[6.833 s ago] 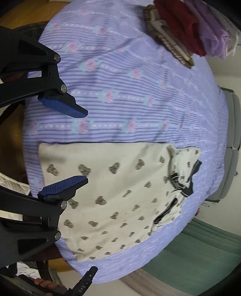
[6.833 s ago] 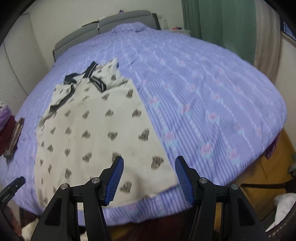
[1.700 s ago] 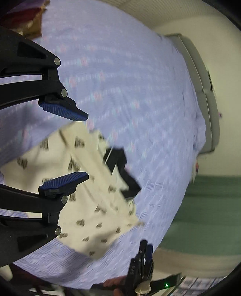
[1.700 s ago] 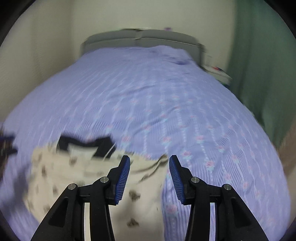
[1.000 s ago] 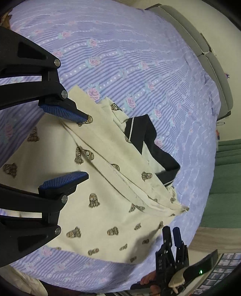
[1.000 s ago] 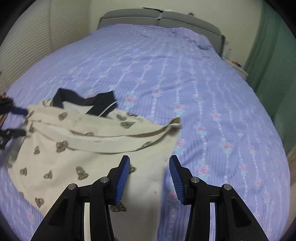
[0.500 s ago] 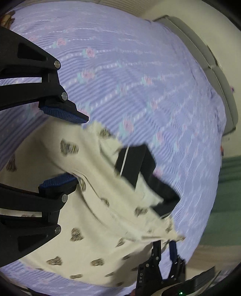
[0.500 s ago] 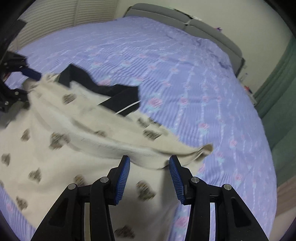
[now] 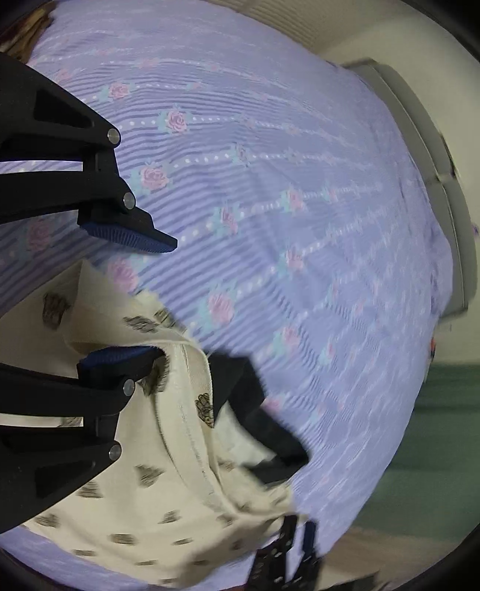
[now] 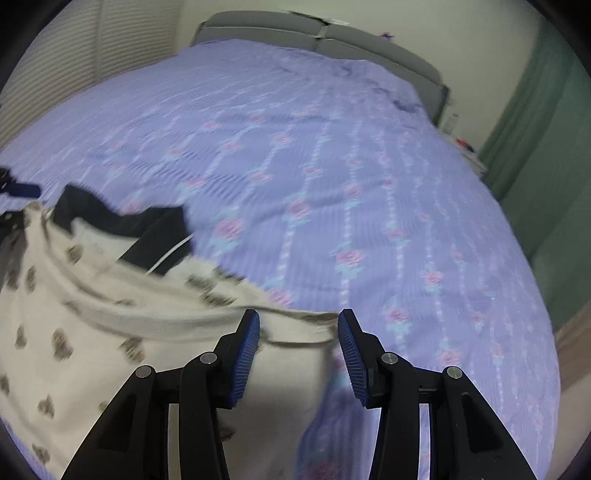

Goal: Fold small clothes

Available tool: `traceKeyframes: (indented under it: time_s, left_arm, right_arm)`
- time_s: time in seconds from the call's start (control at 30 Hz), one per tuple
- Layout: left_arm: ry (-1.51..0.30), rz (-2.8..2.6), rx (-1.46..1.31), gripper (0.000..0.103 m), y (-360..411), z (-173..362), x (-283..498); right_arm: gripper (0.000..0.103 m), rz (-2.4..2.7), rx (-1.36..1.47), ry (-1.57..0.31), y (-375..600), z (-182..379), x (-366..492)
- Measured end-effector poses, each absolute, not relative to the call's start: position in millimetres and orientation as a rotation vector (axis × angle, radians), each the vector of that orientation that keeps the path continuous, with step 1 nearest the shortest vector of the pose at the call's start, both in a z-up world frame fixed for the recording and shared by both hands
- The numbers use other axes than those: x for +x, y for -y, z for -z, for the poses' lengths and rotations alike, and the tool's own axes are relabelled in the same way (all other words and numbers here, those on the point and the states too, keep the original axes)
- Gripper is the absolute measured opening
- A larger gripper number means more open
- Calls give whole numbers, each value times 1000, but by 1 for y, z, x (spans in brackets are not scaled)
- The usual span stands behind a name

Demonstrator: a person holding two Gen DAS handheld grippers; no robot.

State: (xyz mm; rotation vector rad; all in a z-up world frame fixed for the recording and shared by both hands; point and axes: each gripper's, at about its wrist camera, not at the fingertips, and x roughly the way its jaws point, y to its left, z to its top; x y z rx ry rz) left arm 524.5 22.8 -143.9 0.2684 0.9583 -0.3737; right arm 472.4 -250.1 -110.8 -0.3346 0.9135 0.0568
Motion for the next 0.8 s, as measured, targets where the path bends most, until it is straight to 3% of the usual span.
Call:
traceKeyframes:
  time_s: [0.17,0.6,0.8]
  left_arm:
    - [-990,312,171,48,-37,142,536]
    - [-864,467,383,53,1,99,493]
    - [-927,660,413,53,30,108,490]
  right_arm:
    - [45,31,-221,-903,272,99,487]
    - [45,-94,-200,-919,280,107,457]
    - [45,-104,-137,-941,295,118,480]
